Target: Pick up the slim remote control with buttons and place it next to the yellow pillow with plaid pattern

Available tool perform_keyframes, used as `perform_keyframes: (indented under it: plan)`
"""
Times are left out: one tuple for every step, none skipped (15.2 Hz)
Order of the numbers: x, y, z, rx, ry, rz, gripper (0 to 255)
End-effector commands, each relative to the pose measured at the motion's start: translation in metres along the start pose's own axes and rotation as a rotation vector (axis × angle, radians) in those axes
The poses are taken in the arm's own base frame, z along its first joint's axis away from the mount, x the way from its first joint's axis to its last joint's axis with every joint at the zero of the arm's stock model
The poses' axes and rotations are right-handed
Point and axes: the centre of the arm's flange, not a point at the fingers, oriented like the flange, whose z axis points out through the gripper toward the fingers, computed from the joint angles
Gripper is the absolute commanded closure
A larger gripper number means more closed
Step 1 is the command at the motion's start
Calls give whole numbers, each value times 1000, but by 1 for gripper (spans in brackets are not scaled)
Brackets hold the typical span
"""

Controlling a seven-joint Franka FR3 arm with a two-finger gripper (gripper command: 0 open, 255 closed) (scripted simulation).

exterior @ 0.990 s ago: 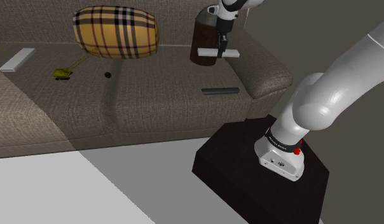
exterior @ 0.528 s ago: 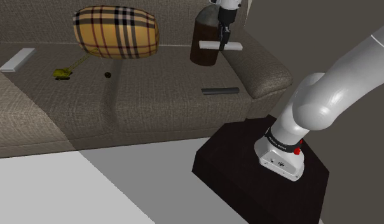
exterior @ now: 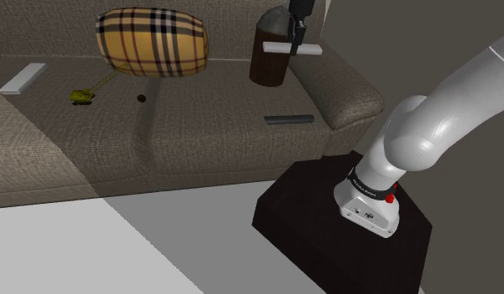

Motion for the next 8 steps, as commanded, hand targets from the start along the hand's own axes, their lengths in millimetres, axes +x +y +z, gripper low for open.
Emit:
perform_keyframes:
  plan:
    - [0,0,-11,0,0,0,255]
    - [0,0,-16,0,0,0,255]
    - [0,0,-22,0,0,0,255]
    - [0,0,-27,0,0,0,255]
    - [0,0,-32,0,0,0,255]
    - [0,0,-37,0,0,0,255]
    - [0,0,-43,0,0,0,255]
    - [0,0,-48,0,0,0,255]
